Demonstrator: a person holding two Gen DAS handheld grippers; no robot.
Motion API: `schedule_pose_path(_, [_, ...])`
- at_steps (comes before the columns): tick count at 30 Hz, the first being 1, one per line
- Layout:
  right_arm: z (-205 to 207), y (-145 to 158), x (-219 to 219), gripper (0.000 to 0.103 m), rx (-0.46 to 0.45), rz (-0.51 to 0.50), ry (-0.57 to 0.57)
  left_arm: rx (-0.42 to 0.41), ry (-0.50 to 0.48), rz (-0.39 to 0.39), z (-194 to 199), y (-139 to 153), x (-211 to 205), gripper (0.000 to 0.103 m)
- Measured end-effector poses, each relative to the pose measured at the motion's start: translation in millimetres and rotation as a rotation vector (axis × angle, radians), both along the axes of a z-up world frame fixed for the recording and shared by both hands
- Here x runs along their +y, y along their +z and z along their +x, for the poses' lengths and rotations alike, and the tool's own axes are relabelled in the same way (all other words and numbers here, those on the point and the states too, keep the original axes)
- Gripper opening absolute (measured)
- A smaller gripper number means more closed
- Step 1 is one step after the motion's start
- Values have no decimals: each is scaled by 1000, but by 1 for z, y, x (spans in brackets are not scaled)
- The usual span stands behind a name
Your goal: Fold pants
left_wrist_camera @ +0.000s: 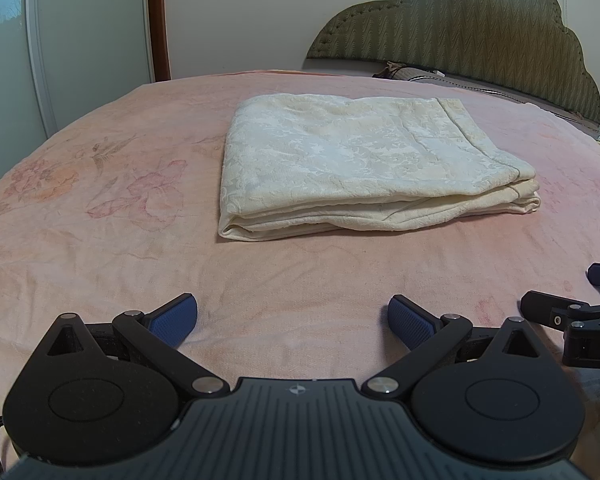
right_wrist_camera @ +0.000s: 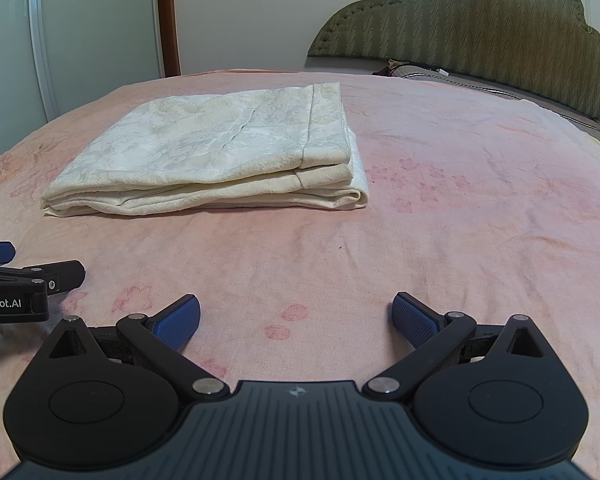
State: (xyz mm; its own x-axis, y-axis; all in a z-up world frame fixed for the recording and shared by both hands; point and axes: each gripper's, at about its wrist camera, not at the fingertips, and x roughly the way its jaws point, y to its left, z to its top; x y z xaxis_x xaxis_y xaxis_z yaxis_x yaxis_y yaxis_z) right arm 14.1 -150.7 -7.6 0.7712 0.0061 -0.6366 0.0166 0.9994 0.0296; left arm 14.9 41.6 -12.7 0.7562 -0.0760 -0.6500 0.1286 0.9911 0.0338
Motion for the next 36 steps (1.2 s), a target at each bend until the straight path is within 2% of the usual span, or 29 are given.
schedule_pose_path(29, [0,0,0,103,1,1,-4,0,0,0,0,0,0,103])
schedule_pose_path(36, [-8,6,3,103,15,38,-42,-15,15,38,-4,5,-2,103])
